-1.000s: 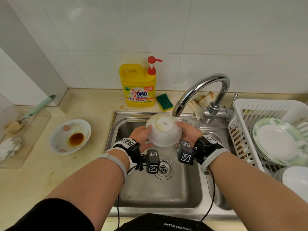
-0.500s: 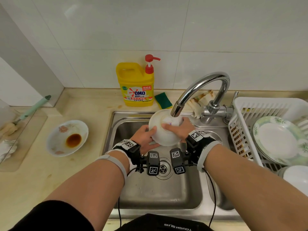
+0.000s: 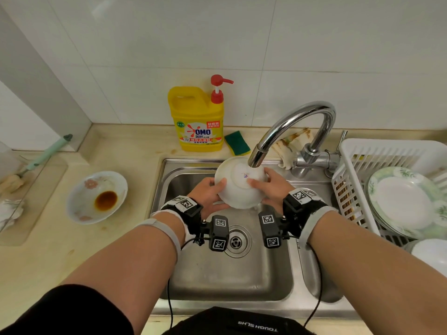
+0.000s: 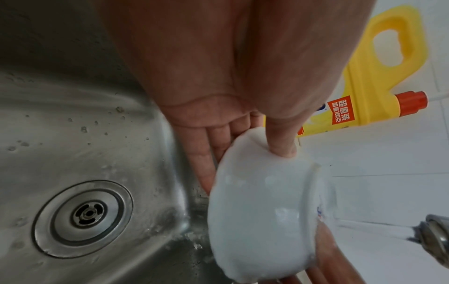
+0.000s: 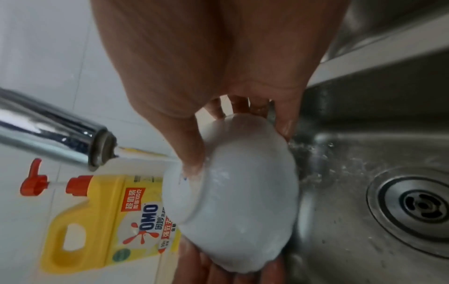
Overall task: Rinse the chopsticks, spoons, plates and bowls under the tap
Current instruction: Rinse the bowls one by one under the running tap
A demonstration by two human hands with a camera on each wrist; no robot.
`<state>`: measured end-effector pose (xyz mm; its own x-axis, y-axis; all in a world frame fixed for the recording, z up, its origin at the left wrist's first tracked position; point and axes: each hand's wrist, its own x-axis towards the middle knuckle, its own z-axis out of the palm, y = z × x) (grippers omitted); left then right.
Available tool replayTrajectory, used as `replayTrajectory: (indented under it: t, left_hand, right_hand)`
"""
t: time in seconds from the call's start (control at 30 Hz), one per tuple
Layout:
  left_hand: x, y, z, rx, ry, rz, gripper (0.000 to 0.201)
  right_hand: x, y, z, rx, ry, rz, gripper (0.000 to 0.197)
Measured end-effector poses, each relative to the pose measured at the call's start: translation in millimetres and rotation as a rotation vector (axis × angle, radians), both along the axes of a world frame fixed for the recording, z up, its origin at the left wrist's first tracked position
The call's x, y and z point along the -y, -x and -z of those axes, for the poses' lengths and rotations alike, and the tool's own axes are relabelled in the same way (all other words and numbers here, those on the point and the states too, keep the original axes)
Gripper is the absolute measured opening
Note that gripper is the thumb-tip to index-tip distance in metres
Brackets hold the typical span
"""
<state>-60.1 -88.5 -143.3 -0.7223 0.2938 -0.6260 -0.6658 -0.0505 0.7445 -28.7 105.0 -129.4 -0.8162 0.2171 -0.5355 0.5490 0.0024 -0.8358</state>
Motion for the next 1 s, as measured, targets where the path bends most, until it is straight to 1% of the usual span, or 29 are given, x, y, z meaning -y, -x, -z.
replayTrajectory:
  t: [0.03, 0.1, 0.13, 0.17, 0.23, 0.3, 0.37, 0.43, 0.57, 0.6, 0.63, 0.7, 0.77, 0.8, 0.83, 0.87, 0.93, 1.0]
  left_hand:
    - [-0.5, -1.2, -1.4, 0.0, -0.001, 0.012, 0.016]
    - [-2.4, -4.9, -2.8, -0.004, -0.004, 0.036, 0.013]
    - [-3.3, -6.8, -2.5, -0.007, -0.008, 0.045, 0.013]
    - [-3.8, -8.7, -2.2, -0.009, -0.014, 0.055, 0.015]
    - [-4.1, -11.0, -2.1, -0.021, -0.025, 0.068, 0.018]
    - [-4.2, -12.1, -3.9, -0.037, -0.027, 0.081, 0.013]
    - [-3.8, -11.0, -5.4, -0.048, -0.018, 0.087, 0.009]
    - [-2.1, -8.9, -5.4, -0.053, -0.002, 0.08, 0.01]
    - [3.4, -4.6, -0.2, -0.039, 0.023, 0.041, 0.026]
    - [4.7, -3.8, 1.4, -0.034, 0.024, 0.033, 0.031]
    - [5.9, -3.5, 2.2, -0.028, 0.024, 0.022, 0.036]
    - [7.4, -2.8, 4.6, -0.018, 0.021, 0.005, 0.039]
    - [7.5, -4.2, 5.8, -0.011, 0.017, 0.01, 0.036]
    - [6.9, -5.3, 6.1, -0.007, 0.013, 0.014, 0.035]
    - [5.9, -6.6, 6.4, -0.004, 0.005, 0.017, 0.036]
    - [4.5, -8.0, 7.3, -0.001, -0.003, 0.021, 0.037]
    - [1.5, -10.3, 8.9, -0.002, -0.019, 0.032, 0.035]
    - [0.1, -10.9, 9.3, -0.001, -0.025, 0.032, 0.034]
  right_hand:
    - [1.1, -1.5, 0.9, -0.009, -0.055, -0.03, 0.08]
    - [3.9, -0.5, 8.3, -0.016, -0.228, -0.072, 0.116]
    - [5.4, 0.1, 10.4, -0.017, -0.289, -0.073, 0.124]
    - [6.8, 1.6, 11.4, -0.002, -0.323, -0.061, 0.125]
    - [9.4, 4.6, 12.1, 0.028, -0.348, 0.003, 0.114]
    - [9.7, 8.3, 14.2, 0.049, -0.334, 0.068, 0.105]
    - [10.1, 11.4, 14.9, 0.077, -0.283, 0.117, 0.094]
    - [10.0, 12.6, 15.3, 0.081, -0.21, 0.148, 0.083]
    - [9.6, 10.3, 19.9, 0.033, -0.069, 0.138, 0.058]
    - [10.0, 8.3, 19.8, 0.03, -0.044, 0.128, 0.058]
    - [9.5, 7.0, 21.0, 0.025, -0.046, 0.11, 0.073]
    - [4.4, 7.6, 32.8, 0.012, -0.12, 0.04, 0.109]
    - [-4.1, 11.3, 54.0, 0.024, -0.175, -0.044, 0.129]
    - [-1.9, 10.0, 47.4, 0.032, -0.213, -0.074, 0.136]
    - [1.4, 8.3, 36.9, 0.036, -0.259, -0.083, 0.14]
    - [5.7, 5.9, 25.9, 0.046, -0.301, -0.077, 0.14]
    - [10.6, 6.0, 15.1, 0.072, -0.362, -0.026, 0.128]
    - [11.8, 8.3, 14.1, 0.1, -0.363, 0.016, 0.119]
